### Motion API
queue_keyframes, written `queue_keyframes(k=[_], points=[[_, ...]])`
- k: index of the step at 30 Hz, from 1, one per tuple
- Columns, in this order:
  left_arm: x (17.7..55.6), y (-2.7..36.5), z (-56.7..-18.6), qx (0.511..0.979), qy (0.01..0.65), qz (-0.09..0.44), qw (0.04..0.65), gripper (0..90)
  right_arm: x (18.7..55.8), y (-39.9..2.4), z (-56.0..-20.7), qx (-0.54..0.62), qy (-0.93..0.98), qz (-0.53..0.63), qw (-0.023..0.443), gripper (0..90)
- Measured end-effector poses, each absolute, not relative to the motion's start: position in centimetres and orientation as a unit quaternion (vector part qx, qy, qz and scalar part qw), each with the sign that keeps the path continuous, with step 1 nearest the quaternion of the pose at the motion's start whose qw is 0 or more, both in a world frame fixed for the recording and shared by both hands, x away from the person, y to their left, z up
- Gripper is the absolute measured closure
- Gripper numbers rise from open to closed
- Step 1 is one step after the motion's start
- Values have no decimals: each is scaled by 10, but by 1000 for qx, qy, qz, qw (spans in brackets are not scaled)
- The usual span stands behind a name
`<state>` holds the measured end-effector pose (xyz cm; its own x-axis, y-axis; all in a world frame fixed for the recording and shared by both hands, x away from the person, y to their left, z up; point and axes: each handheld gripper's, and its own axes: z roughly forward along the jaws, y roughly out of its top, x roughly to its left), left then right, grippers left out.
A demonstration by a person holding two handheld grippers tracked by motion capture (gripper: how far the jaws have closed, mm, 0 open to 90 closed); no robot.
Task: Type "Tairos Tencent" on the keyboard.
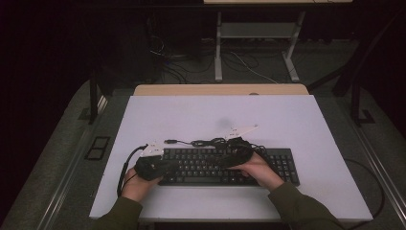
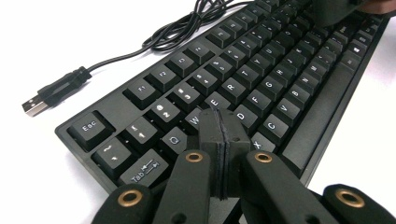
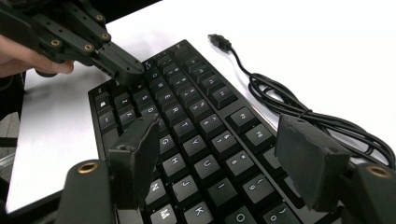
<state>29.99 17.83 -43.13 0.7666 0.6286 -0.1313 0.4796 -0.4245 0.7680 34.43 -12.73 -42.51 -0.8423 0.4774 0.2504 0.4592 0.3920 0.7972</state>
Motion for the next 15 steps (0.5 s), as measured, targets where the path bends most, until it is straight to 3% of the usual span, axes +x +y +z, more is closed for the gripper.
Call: queue_keyframes(k=[15], points=[[301, 178, -434, 844, 329, 86, 415, 888, 344, -127, -426, 282, 836, 470, 10, 299]])
